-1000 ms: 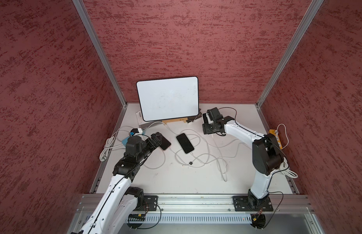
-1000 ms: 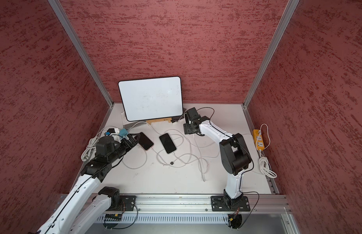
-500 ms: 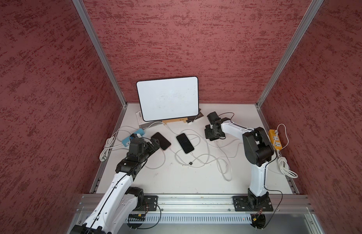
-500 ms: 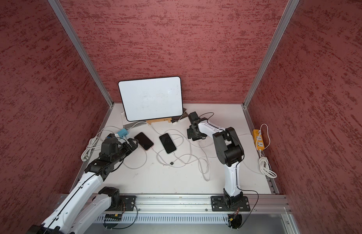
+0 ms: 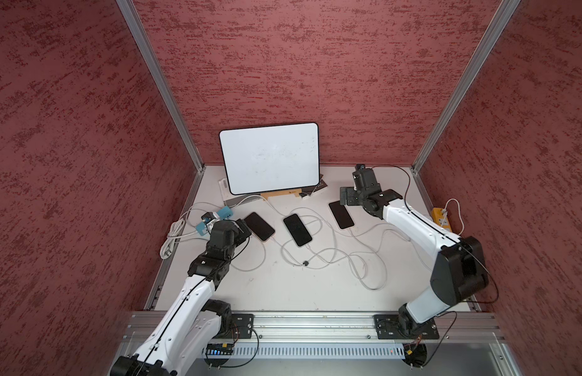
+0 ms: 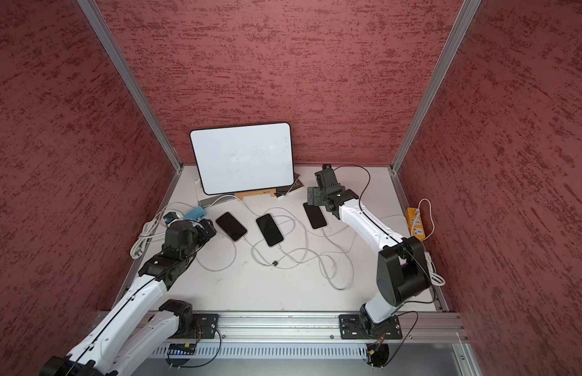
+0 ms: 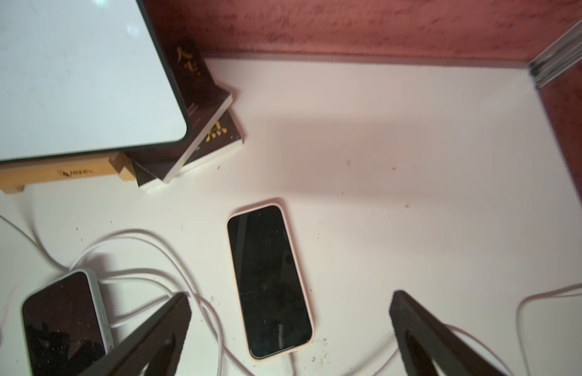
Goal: Plug the charging cable into the phone
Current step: Place the phone at the center of the board, then reset both arms
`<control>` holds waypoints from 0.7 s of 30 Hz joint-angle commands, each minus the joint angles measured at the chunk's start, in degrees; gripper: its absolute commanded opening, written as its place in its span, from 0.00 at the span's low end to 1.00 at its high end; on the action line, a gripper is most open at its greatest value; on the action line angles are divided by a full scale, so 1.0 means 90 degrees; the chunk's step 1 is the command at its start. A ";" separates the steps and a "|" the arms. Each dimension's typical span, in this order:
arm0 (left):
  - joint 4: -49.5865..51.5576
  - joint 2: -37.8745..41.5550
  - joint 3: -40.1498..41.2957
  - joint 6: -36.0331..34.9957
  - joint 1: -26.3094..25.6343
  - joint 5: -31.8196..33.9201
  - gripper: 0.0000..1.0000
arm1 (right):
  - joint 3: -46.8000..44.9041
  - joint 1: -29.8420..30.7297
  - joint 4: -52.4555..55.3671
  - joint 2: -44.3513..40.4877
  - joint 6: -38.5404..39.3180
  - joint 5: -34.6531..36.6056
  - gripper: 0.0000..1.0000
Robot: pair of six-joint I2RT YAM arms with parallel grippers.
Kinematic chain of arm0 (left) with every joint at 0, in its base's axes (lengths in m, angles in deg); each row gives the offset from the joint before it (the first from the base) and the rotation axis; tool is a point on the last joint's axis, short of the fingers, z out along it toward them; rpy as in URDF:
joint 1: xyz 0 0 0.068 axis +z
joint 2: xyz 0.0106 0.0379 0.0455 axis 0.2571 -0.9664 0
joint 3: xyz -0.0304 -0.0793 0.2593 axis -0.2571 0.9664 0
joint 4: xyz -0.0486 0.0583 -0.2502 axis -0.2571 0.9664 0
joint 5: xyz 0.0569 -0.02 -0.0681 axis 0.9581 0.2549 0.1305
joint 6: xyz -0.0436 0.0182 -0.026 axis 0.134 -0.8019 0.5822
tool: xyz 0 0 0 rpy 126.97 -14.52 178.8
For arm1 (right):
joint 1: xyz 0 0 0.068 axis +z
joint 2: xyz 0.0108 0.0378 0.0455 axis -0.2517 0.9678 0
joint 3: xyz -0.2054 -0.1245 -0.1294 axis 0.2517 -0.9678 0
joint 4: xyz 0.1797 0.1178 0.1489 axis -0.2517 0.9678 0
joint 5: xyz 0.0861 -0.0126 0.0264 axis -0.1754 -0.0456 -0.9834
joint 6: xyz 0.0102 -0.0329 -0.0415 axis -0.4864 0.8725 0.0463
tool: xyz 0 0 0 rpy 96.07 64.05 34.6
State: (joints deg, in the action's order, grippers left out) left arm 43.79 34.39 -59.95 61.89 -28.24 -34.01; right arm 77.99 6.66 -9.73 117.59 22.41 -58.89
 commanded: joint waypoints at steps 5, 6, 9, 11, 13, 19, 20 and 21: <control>-0.3268 -0.0860 0.0713 -0.3639 -0.0525 0.0834 1.00 | -0.2847 -0.0731 -0.3423 -0.1163 0.0328 0.1523 0.99; -0.3378 -0.1161 0.0656 -0.3811 -0.0522 0.0818 1.00 | -0.3343 -0.0818 -0.3997 -0.1277 0.0493 0.1607 0.99; -0.4961 -0.2179 0.0995 -0.4403 -0.0338 0.0656 1.00 | -0.3971 -0.1062 -0.4593 -0.1167 0.0858 0.1845 0.99; -0.5977 -0.2897 0.1108 -0.4425 0.0116 0.0388 1.00 | -0.4105 -0.1212 -0.4847 -0.0835 0.0778 0.1923 0.99; -0.6194 -0.3211 0.1015 -0.4498 0.0378 0.0070 1.00 | -0.4039 -0.1297 -0.5101 -0.0490 0.0702 0.2008 0.99; -0.8182 -0.4765 0.1067 -0.3984 0.1432 -0.1750 1.00 | -0.4659 -0.1534 -0.6694 -0.0228 0.1135 0.1628 0.98; -0.7795 -0.4672 0.0955 -0.4088 0.1392 -0.1903 1.00 | -0.4886 -0.1554 -0.7096 -0.0339 0.1164 0.1463 0.97; -0.7888 -0.4703 0.1025 -0.4155 0.1390 -0.2068 1.00 | -0.5070 -0.1562 -0.7285 -0.0443 0.1222 0.1283 0.98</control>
State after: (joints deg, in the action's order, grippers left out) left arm -19.84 -6.92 -50.56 25.41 -15.78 -44.41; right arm 35.10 -6.76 -65.31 115.36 31.83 -44.53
